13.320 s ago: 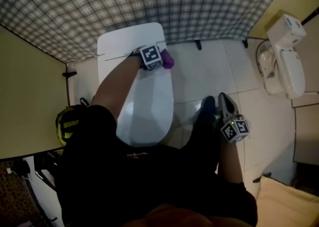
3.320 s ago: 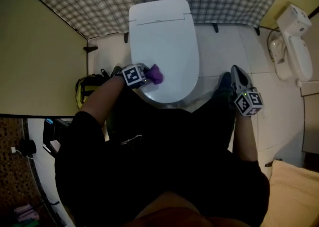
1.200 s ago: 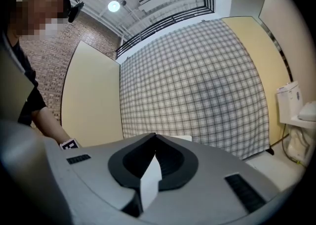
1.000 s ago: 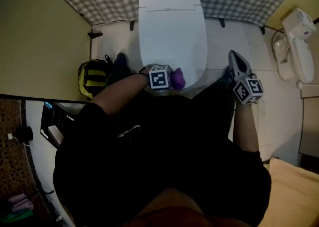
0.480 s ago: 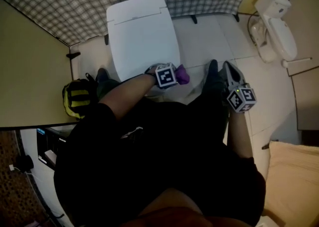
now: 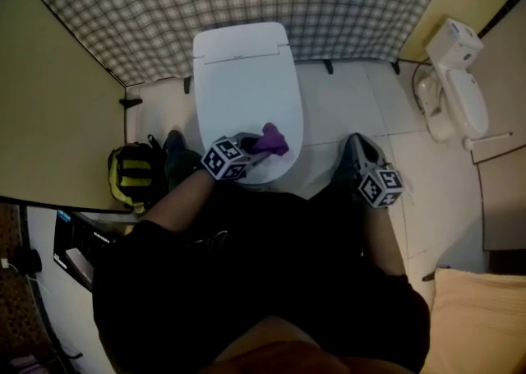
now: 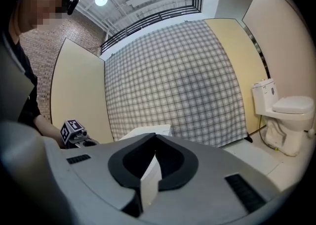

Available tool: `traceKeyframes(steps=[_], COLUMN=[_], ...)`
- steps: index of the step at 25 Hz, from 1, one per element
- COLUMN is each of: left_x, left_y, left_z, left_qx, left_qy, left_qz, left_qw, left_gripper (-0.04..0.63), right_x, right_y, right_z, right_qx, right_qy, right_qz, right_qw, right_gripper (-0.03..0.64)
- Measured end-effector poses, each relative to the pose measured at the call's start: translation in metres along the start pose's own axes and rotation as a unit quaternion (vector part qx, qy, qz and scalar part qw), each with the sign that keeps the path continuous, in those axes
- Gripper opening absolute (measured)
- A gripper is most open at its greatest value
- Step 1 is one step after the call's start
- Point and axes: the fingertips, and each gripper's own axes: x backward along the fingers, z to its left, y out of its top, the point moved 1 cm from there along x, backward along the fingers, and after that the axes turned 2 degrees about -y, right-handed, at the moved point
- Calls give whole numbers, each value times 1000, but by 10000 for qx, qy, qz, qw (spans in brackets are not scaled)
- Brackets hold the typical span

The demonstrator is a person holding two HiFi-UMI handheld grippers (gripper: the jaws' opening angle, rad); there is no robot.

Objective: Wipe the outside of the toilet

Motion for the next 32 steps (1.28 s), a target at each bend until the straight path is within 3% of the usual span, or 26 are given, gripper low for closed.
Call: traceKeyframes(steps=[5, 7, 16, 24, 28, 32], left_x=[72, 93, 164, 187, 180, 178], left_y=[-17, -23, -26, -52, -52, -48], left_z=[33, 43, 72, 75, 67, 75], left_qx=[936, 1095, 1469, 1615, 1612, 1689], left_qy=[573, 746, 1296, 1228, 1091, 1191], left_qz=[-665, -842, -1594, -1702, -1754, -1887], left_qw=[9917, 9876, 9676, 9643, 9651, 9600], left_gripper=[130, 130, 130, 130, 130, 130], right_x=[-38, -53, -113, -145, -142, -133], right_y=[-5, -9, -1, -19, -25, -29], right_z=[34, 47, 109, 152, 158, 154], right_qx=[58, 101, 336, 395, 412, 479], right_qy=[444, 625, 1273, 1539, 1561, 1538], right_qz=[135, 186, 475, 732, 864, 883], right_qw=[9989, 9978, 9902, 9846, 9831, 9830], right_gripper=[3, 3, 3, 3, 3, 3])
